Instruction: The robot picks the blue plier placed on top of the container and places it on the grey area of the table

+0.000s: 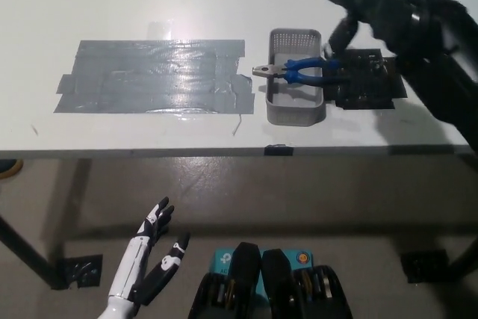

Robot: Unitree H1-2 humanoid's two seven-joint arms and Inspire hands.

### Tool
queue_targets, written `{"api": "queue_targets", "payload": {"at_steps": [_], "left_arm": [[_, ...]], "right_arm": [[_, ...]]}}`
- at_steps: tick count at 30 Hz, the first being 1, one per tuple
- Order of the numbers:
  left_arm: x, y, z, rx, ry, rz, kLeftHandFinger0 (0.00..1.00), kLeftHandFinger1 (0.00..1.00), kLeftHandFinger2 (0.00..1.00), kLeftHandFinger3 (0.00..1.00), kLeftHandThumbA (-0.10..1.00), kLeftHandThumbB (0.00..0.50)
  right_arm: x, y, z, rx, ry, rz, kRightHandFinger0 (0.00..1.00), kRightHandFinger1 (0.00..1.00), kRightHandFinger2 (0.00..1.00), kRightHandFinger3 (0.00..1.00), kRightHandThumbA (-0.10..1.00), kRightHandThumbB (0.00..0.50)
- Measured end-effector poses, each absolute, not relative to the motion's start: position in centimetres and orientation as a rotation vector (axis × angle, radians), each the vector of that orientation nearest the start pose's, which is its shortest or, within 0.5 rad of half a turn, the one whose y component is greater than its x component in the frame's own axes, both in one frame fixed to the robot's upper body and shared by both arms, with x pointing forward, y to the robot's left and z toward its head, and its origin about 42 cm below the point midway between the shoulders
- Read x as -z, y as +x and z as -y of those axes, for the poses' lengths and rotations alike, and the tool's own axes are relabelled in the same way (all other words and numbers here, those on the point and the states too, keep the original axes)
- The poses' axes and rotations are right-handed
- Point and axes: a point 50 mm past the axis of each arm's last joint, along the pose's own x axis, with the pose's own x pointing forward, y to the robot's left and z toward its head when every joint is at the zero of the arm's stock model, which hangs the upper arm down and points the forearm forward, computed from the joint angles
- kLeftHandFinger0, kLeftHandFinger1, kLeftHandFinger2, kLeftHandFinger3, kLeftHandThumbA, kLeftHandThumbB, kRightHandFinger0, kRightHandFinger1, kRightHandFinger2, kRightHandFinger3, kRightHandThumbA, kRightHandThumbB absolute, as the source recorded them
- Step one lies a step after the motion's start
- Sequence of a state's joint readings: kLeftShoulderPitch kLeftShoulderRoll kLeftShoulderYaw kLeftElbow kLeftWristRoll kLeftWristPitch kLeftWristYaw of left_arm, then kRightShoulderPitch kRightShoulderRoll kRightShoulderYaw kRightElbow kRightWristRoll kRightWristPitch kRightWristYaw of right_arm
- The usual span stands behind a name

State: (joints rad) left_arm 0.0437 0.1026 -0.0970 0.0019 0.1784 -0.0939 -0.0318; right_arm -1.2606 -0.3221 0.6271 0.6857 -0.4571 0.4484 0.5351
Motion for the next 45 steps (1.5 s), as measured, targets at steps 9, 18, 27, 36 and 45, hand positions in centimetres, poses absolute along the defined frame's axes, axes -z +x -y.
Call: {"api": "queue_targets", "payload": {"at_steps": [9,18,27,36,45], "left_arm": [[-8.8,27.0,-21.5,0.143,0.288,0.053,1.00,1.00,1.00,1.00,0.63,0.127],[-9.0,27.2,-21.5,0.145,0.291,0.059,1.00,1.00,1.00,1.00,0.65,0.135],[-9.1,27.3,-21.5,0.147,0.298,0.062,1.00,1.00,1.00,1.00,0.71,0.155],[-9.2,27.6,-21.5,0.148,0.298,0.069,1.00,1.00,1.00,1.00,0.68,0.129],[-9.4,27.9,-21.5,0.149,0.297,0.075,0.98,1.00,1.00,1.00,0.69,0.130]], "right_arm": [[-37.5,57.2,10.3,-0.491,-1.315,-0.246,1.00,1.00,1.00,1.00,1.00,0.327],[-35.7,57.5,8.7,-0.525,-1.333,-0.312,1.00,1.00,1.00,1.00,1.00,0.315],[-34.9,57.5,8.4,-0.497,-1.409,-0.322,1.00,1.00,1.00,1.00,1.00,0.348],[-34.5,57.5,8.6,-0.467,-1.461,-0.315,1.00,1.00,1.00,1.00,1.00,0.344],[-32.4,57.5,9.4,-0.459,-1.459,-0.361,1.00,1.00,1.00,1.00,1.00,0.337]]}}
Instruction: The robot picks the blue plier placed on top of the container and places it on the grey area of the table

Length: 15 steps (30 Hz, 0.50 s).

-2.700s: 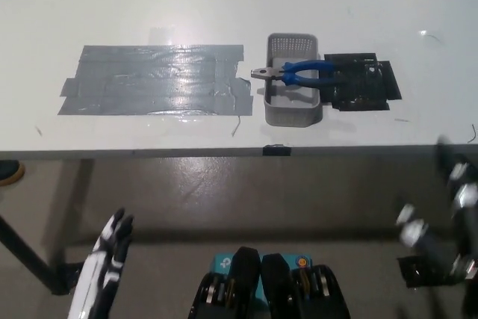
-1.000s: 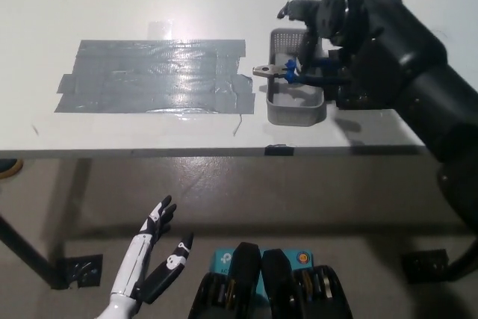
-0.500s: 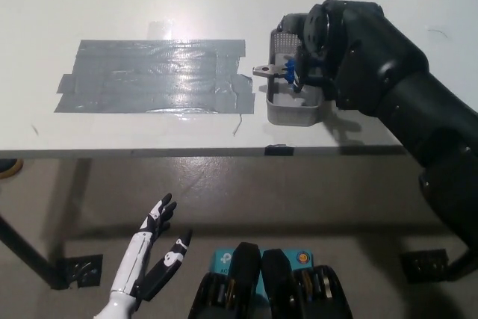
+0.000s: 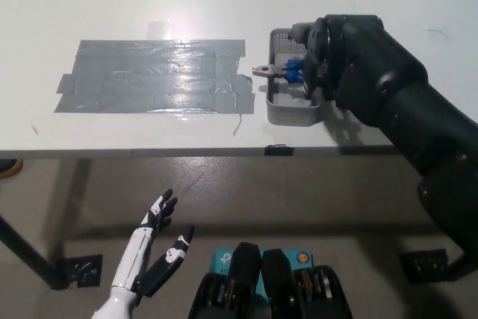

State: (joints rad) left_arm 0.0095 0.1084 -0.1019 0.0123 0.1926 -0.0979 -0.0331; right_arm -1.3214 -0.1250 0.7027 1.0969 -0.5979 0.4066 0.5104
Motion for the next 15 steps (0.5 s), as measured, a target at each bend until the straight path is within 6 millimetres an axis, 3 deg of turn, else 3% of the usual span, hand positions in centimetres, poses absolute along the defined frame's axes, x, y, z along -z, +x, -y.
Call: {"api": "queue_targets", "payload": {"at_steps": [3,10,15], "left_arm": [[-9.5,28.0,-21.5,0.150,0.296,0.077,0.98,1.00,1.00,1.00,0.70,0.141],[-9.8,28.5,-21.4,0.153,0.296,0.091,0.98,1.00,1.00,1.00,0.69,0.130],[-9.9,28.6,-21.4,0.154,0.294,0.096,0.98,1.00,1.00,1.00,0.69,0.123]], "right_arm": [[-31.8,57.5,9.4,-0.463,-1.447,-0.381,1.00,1.00,1.00,1.00,1.00,0.320],[-31.3,57.4,9.1,-0.482,-1.445,-0.374,1.00,1.00,1.00,1.00,1.00,0.354],[-30.9,57.3,9.1,-0.497,-1.415,-0.376,1.00,1.00,1.00,1.00,1.00,0.344]]}}
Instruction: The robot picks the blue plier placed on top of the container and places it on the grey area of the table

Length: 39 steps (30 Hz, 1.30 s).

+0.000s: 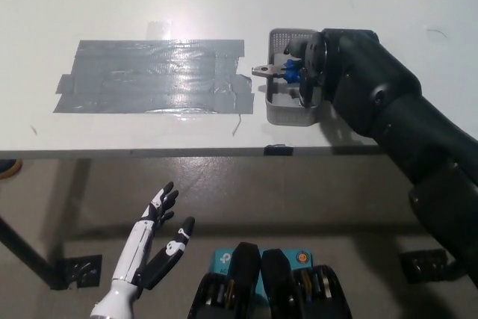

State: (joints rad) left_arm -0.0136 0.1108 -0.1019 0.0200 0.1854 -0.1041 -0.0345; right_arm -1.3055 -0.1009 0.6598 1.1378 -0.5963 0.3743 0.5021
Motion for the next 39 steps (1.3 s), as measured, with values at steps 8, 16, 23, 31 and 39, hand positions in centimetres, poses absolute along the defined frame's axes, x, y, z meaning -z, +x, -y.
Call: {"api": "queue_targets", "payload": {"at_steps": [8,16,23,31,39], "left_arm": [[-10.0,28.9,-21.4,0.155,0.285,0.102,1.00,1.00,1.00,1.00,0.71,0.139],[-10.5,29.5,-21.4,0.156,0.277,0.117,0.97,1.00,1.00,1.00,0.71,0.143],[-10.7,29.8,-21.5,0.155,0.272,0.124,0.90,1.00,1.00,1.00,0.72,0.115],[-10.7,30.3,-21.7,0.155,0.267,0.124,0.81,0.95,1.00,1.00,0.74,0.076],[-10.9,30.5,-21.7,0.156,0.264,0.129,0.79,0.93,1.00,1.00,0.75,0.055]], "right_arm": [[-30.2,57.6,9.7,-0.480,-1.398,-0.338,0.71,0.82,0.85,0.92,0.08,0.253],[-28.9,57.5,10.1,-0.431,-1.452,-0.267,0.00,0.07,0.22,0.96,-0.10,0.171],[-28.4,57.5,10.5,-0.399,-1.485,-0.195,0.00,0.08,0.23,0.84,-0.10,0.196],[-28.0,57.5,11.3,-0.376,-1.489,-0.127,0.23,0.28,0.38,0.84,-0.10,0.223],[-27.7,57.5,11.9,-0.357,-1.478,-0.074,0.03,0.14,0.29,0.63,-0.10,0.244]]}}
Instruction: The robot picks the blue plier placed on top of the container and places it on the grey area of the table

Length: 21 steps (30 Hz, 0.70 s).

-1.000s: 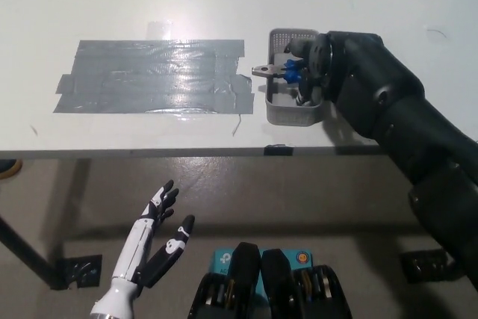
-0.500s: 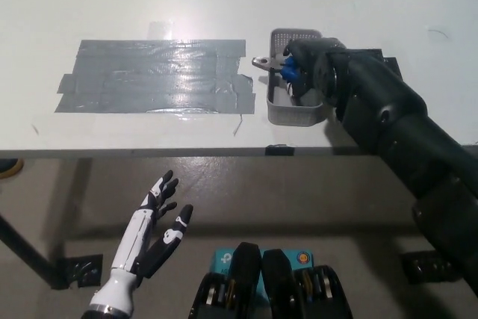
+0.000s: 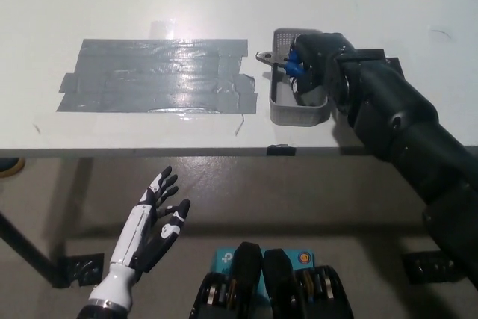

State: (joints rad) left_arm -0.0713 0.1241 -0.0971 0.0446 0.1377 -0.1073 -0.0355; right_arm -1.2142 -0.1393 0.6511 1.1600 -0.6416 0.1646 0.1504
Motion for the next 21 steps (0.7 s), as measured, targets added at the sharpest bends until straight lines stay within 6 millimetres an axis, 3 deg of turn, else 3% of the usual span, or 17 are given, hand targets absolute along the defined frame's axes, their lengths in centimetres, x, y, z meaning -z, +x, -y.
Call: {"api": "queue_targets", "payload": {"at_steps": [2,3,4,5,6,7,8,9,10,12,13,14,15,16,17,19,21], "left_arm": [[-11.0,30.6,-21.6,0.157,0.263,0.132,0.79,0.93,1.00,1.00,0.75,0.055],[-11.0,30.7,-21.6,0.157,0.263,0.133,0.79,0.93,1.00,1.00,0.75,0.054],[-11.1,30.7,-21.6,0.157,0.264,0.135,0.79,0.93,1.00,1.00,0.75,0.053],[-11.1,30.8,-21.7,0.157,0.264,0.136,0.79,0.93,1.00,1.00,0.75,0.054],[-11.1,30.8,-21.7,0.157,0.265,0.136,0.79,0.93,1.00,1.00,0.75,0.053],[-11.1,30.8,-21.7,0.157,0.266,0.136,0.78,0.93,1.00,1.00,0.76,0.053],[-11.1,30.8,-21.7,0.157,0.267,0.136,0.78,0.93,1.00,1.00,0.76,0.054],[-11.1,30.8,-21.8,0.157,0.267,0.135,0.79,0.93,1.00,1.00,0.76,0.063],[-11.1,30.8,-21.8,0.157,0.268,0.135,0.79,0.93,1.00,1.00,0.77,0.071],[-11.1,30.8,-21.8,0.157,0.268,0.135,0.87,0.96,1.00,1.00,0.81,0.097],[-11.1,30.8,-21.8,0.158,0.268,0.137,0.92,1.00,1.00,1.00,0.85,0.111],[-11.1,30.8,-21.8,0.158,0.268,0.137,0.99,1.00,1.00,1.00,0.89,0.133],[-11.1,30.8,-21.8,0.158,0.269,0.139,1.00,1.00,1.00,1.00,0.90,0.139],[-11.1,30.8,-21.8,0.158,0.269,0.139,1.00,1.00,1.00,1.00,0.91,0.149],[-11.1,30.7,-21.8,0.158,0.270,0.139,1.00,1.00,1.00,1.00,0.94,0.159],[-11.1,30.7,-21.8,0.158,0.271,0.141,1.00,1.00,1.00,1.00,0.94,0.164],[-11.1,30.7,-21.8,0.159,0.271,0.142,1.00,1.00,1.00,1.00,0.95,0.171]], "right_arm": [[-27.8,57.5,12.0,-0.351,-1.475,-0.063,0.00,0.11,0.26,0.64,-0.10,0.242],[-27.9,57.6,12.0,-0.346,-1.474,-0.056,0.08,0.18,0.31,0.64,-0.10,0.248],[-28.0,57.6,12.1,-0.340,-1.473,-0.050,0.00,0.11,0.24,0.47,-0.10,0.237],[-28.2,57.7,12.2,-0.336,-1.471,-0.040,0.00,0.09,0.23,0.39,-0.10,0.239],[-28.4,57.7,12.3,-0.330,-1.471,-0.028,0.03,0.19,0.33,0.38,-0.10,0.232],[-28.6,57.8,12.4,-0.324,-1.473,-0.018,0.09,0.36,0.55,0.43,-0.10,0.227],[-29.0,57.9,12.7,-0.312,-1.476,-0.007,0.30,0.55,0.76,0.51,-0.10,0.223],[-29.2,58.0,12.9,-0.304,-1.478,0.000,0.42,0.72,0.95,0.60,-0.10,0.229],[-29.8,58.2,13.3,-0.288,-1.484,0.013,0.48,0.68,0.85,0.51,-0.10,0.236],[-30.5,58.4,13.6,-0.270,-1.488,0.031,0.27,0.42,0.59,0.42,-0.10,0.254],[-31.3,58.6,13.8,-0.255,-1.490,0.050,0.11,0.31,0.48,0.35,-0.10,0.257],[-31.9,58.7,13.9,-0.245,-1.490,0.066,0.02,0.29,0.50,0.31,-0.10,0.251],[-32.4,58.8,13.9,-0.238,-1.488,0.080,0.01,0.34,0.62,0.31,-0.10,0.250],[-32.9,58.8,13.9,-0.232,-1.487,0.095,0.03,0.36,0.67,0.31,-0.10,0.252],[-33.3,58.9,13.8,-0.227,-1.485,0.110,0.02,0.48,0.84,0.33,-0.10,0.259],[-34.2,58.9,13.3,-0.219,-1.481,0.149,0.03,0.54,0.90,0.40,-0.10,0.266],[-34.8,58.9,13.0,-0.213,-1.478,0.178,0.03,0.53,0.87,0.44,-0.10,0.262]]}}
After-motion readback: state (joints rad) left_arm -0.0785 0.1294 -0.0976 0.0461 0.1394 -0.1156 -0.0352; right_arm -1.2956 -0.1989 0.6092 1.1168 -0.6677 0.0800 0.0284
